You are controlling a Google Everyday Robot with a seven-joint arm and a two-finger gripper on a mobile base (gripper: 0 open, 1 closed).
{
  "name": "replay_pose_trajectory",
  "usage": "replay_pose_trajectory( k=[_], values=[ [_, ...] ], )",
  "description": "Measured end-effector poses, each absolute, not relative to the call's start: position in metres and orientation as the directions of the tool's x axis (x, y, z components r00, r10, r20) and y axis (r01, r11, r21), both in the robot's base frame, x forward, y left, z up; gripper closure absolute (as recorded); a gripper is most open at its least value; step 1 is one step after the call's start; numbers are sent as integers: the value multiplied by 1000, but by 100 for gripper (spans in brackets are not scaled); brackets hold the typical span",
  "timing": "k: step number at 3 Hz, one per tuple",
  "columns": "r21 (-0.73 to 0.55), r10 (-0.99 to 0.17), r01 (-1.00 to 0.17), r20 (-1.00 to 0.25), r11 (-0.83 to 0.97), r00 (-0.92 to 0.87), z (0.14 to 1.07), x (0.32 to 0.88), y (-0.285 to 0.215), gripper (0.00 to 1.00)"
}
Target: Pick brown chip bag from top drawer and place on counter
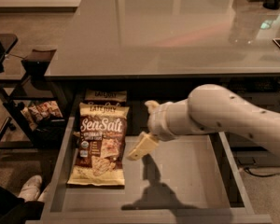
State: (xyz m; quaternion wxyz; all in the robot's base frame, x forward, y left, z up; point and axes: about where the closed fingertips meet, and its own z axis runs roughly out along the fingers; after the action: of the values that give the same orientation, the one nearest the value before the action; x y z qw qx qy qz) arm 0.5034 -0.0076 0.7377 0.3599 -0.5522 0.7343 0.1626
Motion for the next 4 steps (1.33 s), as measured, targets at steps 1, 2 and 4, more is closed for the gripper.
replay_pose_trajectory(
  k=[1, 2, 4],
  values=[
    [-91, -634, -959, -766, 269, -105, 700, 509, 42, 0],
    [-98, -630, -961, -771, 258, -91, 698, 507, 51, 0],
    [-164, -648, -962, -761, 219, -18, 671, 520, 100, 0]
  ],
)
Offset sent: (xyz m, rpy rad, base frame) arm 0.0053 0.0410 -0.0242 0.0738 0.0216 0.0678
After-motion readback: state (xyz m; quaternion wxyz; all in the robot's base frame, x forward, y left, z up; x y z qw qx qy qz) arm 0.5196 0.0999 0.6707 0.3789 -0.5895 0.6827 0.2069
